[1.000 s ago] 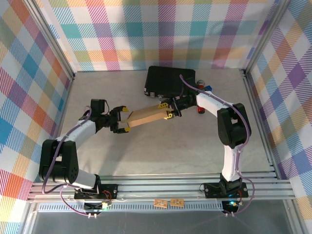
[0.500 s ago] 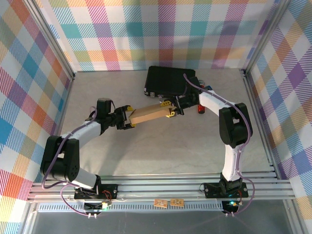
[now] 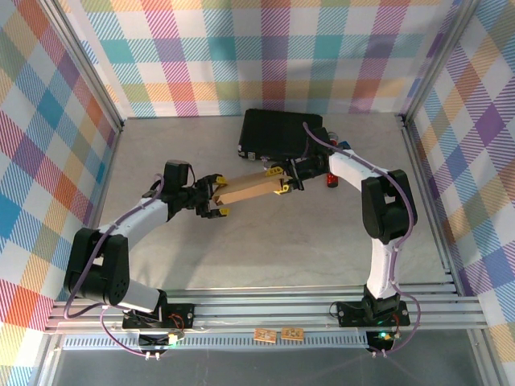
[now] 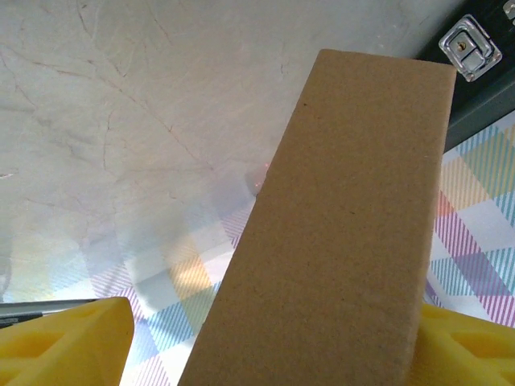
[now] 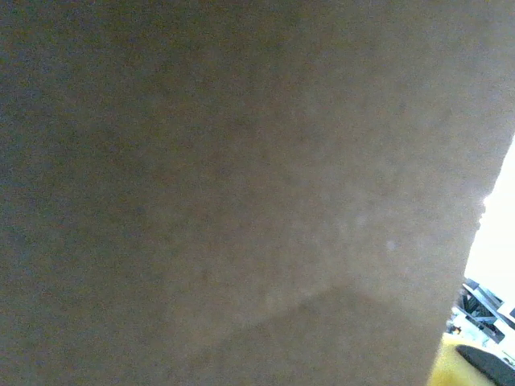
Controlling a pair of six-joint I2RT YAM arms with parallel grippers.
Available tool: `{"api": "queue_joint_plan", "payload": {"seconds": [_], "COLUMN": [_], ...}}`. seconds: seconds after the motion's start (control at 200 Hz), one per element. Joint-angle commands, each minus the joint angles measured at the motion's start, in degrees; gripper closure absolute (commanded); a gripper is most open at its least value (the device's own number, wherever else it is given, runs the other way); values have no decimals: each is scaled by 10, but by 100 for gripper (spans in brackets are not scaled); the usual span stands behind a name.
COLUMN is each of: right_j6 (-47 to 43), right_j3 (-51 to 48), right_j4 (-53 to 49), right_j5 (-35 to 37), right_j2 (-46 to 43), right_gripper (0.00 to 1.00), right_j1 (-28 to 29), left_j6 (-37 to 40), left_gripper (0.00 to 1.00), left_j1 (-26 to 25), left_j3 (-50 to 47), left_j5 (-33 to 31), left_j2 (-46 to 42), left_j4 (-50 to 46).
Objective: Fold the paper box
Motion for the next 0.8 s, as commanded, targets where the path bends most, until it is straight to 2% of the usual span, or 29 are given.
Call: {"api": "queue_joint_plan", "payload": {"seconds": [0.0,0.175,0.245,0.305,0.465,0.565,0.795], "right_j6": [-7,-5,-7,-15,-91,-152,-213], "right_j3": [-1,-17,-25,-29,-14,8,27], "right_j4": [-9,-7,-6,-13,-95,-163,-215], "right_j5": [-13,-11,-10,-7,29,76,125], "right_j2": [-8,-21,-25,-26,-31,-41,-82], "right_gripper": [70,70,68,63,46,38,32], "right_j1": [1,1,1,1,-3,-8,-19], "left_j6": [-8,-30,-34,-36,-30,-13,23], "left_gripper": [24,43,57,65,72,77,80], "left_j1": [-5,-5,-6,-5,-4,-1,20], "left_j3": [-4,-4,-2,0,6,13,23], "left_j5": [16,-4,-12,-16,-25,-28,-43], "left_j2": [-6,2,-1,-7,-32,-45,-74], "left_j4": [8,37,30,15,-49,-117,-245]}}
